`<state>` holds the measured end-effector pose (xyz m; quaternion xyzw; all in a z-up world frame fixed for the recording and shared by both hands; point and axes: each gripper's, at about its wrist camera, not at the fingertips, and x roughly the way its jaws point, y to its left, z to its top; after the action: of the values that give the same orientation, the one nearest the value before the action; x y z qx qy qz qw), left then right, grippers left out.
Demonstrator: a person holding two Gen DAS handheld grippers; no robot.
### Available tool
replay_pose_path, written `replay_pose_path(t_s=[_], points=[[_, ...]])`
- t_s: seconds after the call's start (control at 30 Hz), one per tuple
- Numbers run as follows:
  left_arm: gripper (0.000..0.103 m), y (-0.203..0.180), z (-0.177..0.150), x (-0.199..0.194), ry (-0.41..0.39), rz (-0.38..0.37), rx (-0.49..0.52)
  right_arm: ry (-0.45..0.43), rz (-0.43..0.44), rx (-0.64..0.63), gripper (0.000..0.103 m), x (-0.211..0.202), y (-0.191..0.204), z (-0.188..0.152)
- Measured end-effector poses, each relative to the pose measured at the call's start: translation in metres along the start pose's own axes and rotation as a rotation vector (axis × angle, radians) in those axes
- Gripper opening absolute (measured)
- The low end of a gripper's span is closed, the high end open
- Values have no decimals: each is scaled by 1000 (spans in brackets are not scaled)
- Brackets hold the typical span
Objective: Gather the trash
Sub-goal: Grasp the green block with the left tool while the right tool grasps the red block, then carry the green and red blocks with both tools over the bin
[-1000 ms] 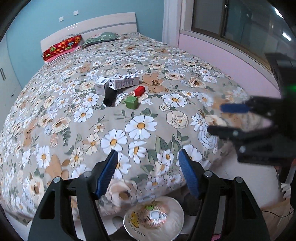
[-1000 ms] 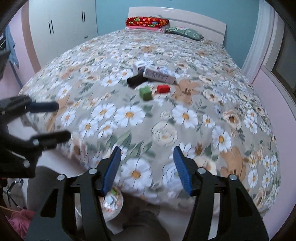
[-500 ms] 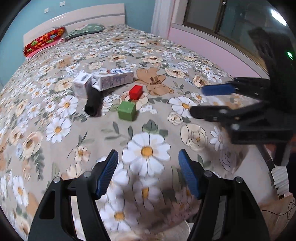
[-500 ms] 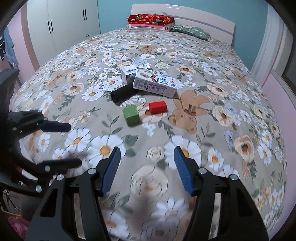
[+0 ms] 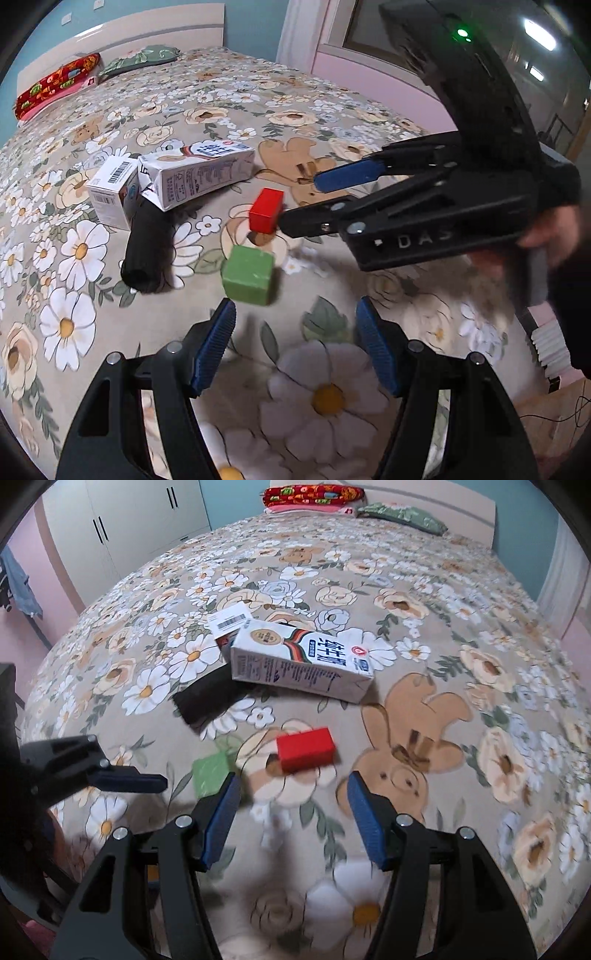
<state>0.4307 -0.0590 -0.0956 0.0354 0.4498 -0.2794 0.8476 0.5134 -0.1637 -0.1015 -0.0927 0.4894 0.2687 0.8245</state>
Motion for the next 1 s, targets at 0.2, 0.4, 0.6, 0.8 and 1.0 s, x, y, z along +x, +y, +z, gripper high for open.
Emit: replay_pose_path(t_s=[0.2, 0.4, 0.6, 0.8, 1.0], points=[[70, 14, 8, 20, 12, -18, -11, 32, 16, -7, 61, 29, -8, 16], [59, 23, 13, 33, 19, -36, -27, 52, 35, -4, 61, 50, -12, 24], [34, 31, 14, 39, 16, -44, -65, 48, 14, -49, 43, 57, -5, 24], [34, 29, 12, 33, 7, -22, -70, 32, -4, -45, 43, 51, -1, 21], [34, 24, 14, 11, -18, 0, -80, 6, -25, -38, 43, 26, 4, 24]])
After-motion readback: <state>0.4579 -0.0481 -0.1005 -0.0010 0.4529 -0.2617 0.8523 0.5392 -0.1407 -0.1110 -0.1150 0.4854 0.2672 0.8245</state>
